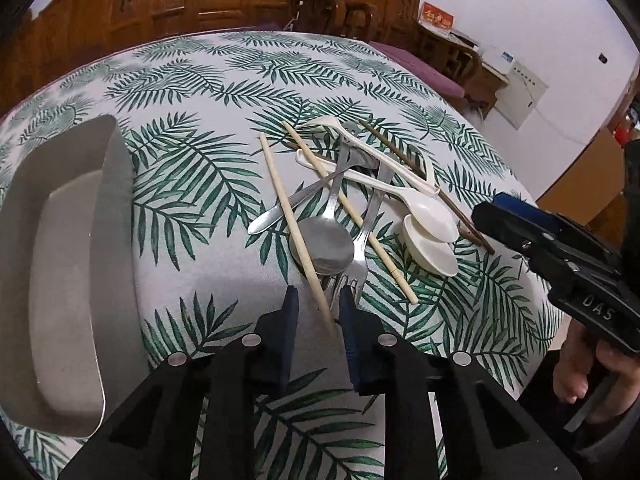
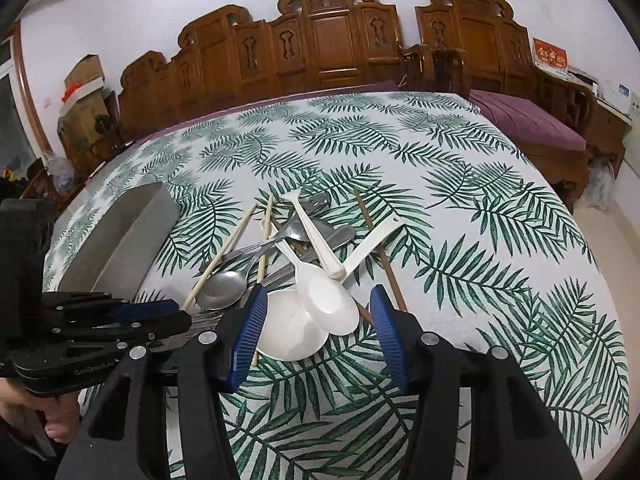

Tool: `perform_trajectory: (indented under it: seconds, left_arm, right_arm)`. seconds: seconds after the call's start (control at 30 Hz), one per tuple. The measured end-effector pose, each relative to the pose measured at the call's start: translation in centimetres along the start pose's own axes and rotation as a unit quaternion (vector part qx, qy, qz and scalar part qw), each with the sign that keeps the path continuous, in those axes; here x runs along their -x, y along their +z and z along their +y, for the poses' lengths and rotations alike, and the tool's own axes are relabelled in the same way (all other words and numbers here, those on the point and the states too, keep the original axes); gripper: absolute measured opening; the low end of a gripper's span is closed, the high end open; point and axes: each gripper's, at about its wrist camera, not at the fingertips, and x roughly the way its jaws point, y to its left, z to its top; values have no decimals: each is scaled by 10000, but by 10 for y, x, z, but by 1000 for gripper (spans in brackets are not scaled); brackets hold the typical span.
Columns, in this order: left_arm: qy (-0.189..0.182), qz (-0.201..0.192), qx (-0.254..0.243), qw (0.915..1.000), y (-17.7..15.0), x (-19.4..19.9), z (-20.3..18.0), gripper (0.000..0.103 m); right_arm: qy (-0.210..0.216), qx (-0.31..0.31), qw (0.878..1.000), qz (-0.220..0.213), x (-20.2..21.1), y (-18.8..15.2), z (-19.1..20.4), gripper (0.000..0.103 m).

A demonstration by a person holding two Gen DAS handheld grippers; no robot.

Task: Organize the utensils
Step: 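Reach the left gripper into the utensil pile and grasp a wooden chopstick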

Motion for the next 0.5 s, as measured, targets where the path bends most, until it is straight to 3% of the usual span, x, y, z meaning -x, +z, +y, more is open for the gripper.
perform_trajectory:
  seconds: [0.1, 0.37, 0.5]
  left_arm:
    - [-98, -57, 74, 9999, 0, 2, 5, 6]
    - [-133, -347, 207, 9991, 3, 29, 22, 4]
    - [-153, -514, 220, 9983, 2, 44, 28, 4]
  right_arm:
    - [-2, 44, 10000, 58, -5, 1, 3, 56]
    - [-80, 131, 9998, 112, -21, 12, 7, 56]
    - [-99, 190, 9997, 88, -34, 29, 3, 49]
